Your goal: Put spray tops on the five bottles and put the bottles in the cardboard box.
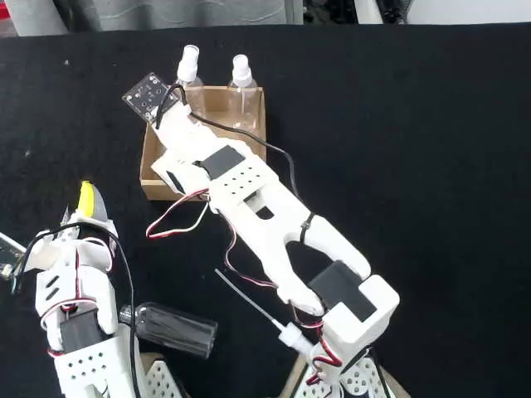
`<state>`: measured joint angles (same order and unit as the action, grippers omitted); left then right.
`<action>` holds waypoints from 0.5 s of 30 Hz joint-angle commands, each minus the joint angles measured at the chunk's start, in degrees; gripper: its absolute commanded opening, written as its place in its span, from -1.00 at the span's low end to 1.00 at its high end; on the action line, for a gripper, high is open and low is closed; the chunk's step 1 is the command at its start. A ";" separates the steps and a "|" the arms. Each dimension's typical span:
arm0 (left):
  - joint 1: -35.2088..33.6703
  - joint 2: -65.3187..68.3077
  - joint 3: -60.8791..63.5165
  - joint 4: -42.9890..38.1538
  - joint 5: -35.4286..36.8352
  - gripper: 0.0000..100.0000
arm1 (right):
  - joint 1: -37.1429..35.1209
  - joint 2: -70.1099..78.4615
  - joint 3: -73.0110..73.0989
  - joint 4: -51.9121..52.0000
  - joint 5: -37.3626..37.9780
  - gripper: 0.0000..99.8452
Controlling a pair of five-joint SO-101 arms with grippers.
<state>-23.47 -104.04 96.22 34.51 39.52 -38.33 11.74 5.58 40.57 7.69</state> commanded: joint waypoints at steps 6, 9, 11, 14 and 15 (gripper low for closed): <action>-0.48 -0.53 1.19 -1.32 0.00 -0.67 | 0.62 -1.27 -3.30 2.20 0.26 -0.27; -0.48 -0.53 1.19 -1.32 0.00 -0.67 | 0.53 -2.07 -4.00 3.69 0.26 -0.26; -0.48 -0.53 1.19 -1.32 0.00 -0.67 | 0.53 -2.86 -4.44 4.75 0.26 -0.26; -0.48 -0.53 1.19 -1.32 0.00 -0.67 | 0.53 -4.44 -4.00 5.01 0.26 -0.26; -0.48 -0.53 1.19 -1.32 0.00 -0.67 | 0.53 -4.88 -3.91 5.10 0.26 -0.26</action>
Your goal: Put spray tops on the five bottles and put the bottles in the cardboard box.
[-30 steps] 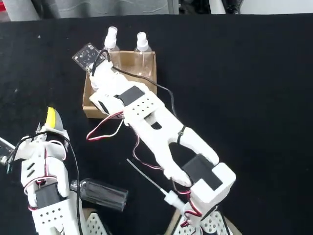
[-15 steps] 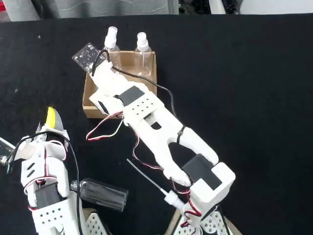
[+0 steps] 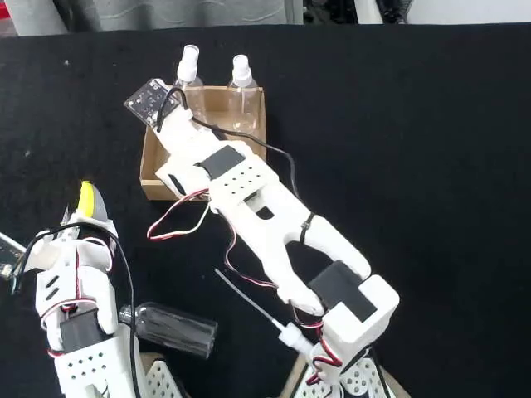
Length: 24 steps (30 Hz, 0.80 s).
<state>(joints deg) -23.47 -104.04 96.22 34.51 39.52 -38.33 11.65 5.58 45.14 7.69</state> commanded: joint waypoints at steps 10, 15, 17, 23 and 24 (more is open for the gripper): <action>-0.57 -0.53 1.19 -1.41 0.00 -0.67 | 0.70 -11.12 -4.35 10.02 0.62 -0.27; -2.95 -0.53 1.19 -2.55 0.00 -0.67 | 0.88 -15.25 -4.35 15.21 0.62 -0.27; -4.18 -0.53 1.19 -3.43 0.00 -0.67 | 0.97 -17.01 -4.35 17.49 0.62 -0.27; -4.88 -0.53 1.19 -3.69 0.00 -0.67 | 0.97 -22.64 -4.18 24.35 0.70 -0.27; -4.88 -0.53 1.19 -3.69 0.00 -0.67 | 0.97 -23.78 -4.00 25.58 0.70 -0.27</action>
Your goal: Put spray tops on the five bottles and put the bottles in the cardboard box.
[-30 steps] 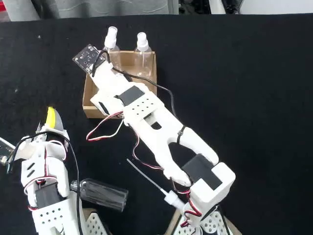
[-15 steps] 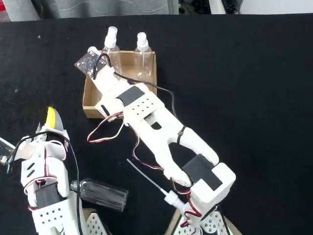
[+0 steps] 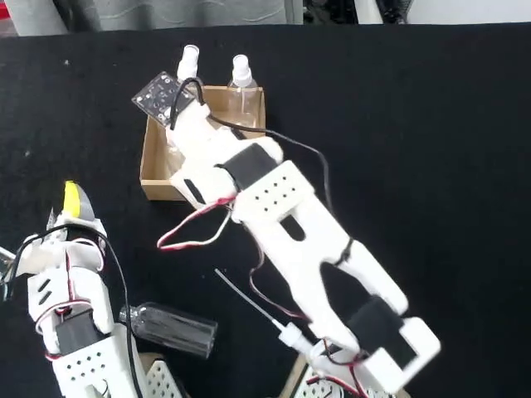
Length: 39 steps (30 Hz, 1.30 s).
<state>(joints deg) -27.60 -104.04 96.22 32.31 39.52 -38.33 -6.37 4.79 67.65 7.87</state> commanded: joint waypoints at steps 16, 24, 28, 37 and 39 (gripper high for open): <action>-3.91 -0.53 0.66 -1.67 0.18 -0.68 | 0.44 -15.60 -2.51 20.40 0.53 -0.27; -7.08 -0.53 0.22 -1.67 0.35 -0.68 | -7.91 -24.40 5.32 20.04 0.09 -0.27; -9.19 -0.53 0.13 -2.99 0.35 -0.68 | -12.92 -27.74 10.24 16.53 0.00 -0.27; -14.81 -0.53 1.19 -6.42 0.44 -0.68 | -23.30 -30.99 27.12 2.29 0.00 -0.27; -16.04 -0.53 1.19 -6.51 0.44 -0.68 | -24.44 -31.43 29.58 0.35 -0.09 -0.27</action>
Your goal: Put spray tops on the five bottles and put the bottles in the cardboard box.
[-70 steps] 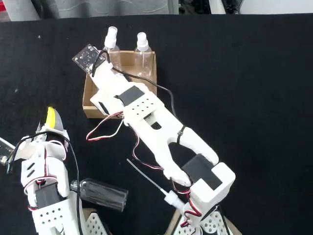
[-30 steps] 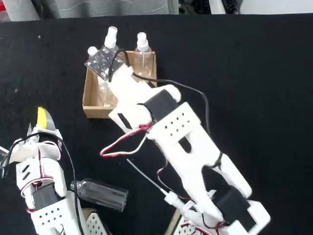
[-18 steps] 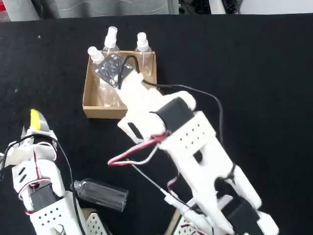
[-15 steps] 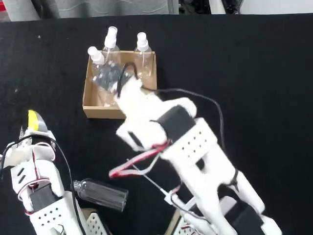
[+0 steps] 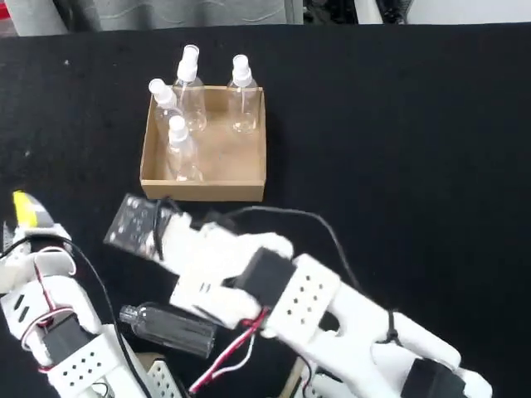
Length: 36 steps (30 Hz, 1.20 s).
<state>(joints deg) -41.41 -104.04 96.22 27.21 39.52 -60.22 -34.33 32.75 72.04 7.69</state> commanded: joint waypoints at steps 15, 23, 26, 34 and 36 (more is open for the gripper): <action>-8.13 -0.62 0.57 -1.49 3.60 -0.68 | -13.36 -3.82 19.03 -21.98 -5.63 -0.27; -12.44 -0.53 1.10 -4.75 4.75 -0.69 | -13.01 -3.65 22.55 -25.49 -5.36 -0.27; -14.29 -0.53 1.10 -5.10 5.80 -0.73 | -12.92 -3.65 23.78 -27.08 -5.27 -0.27; -14.90 -0.53 0.84 -5.10 5.89 -0.73 | -8.18 1.27 22.99 -28.48 -1.41 -0.27; -14.90 -0.53 0.84 -5.10 5.98 -0.73 | -6.95 4.70 21.23 -28.13 -1.41 -0.27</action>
<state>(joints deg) -55.82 -104.04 96.22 23.43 44.62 -69.71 -33.27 58.33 44.79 5.67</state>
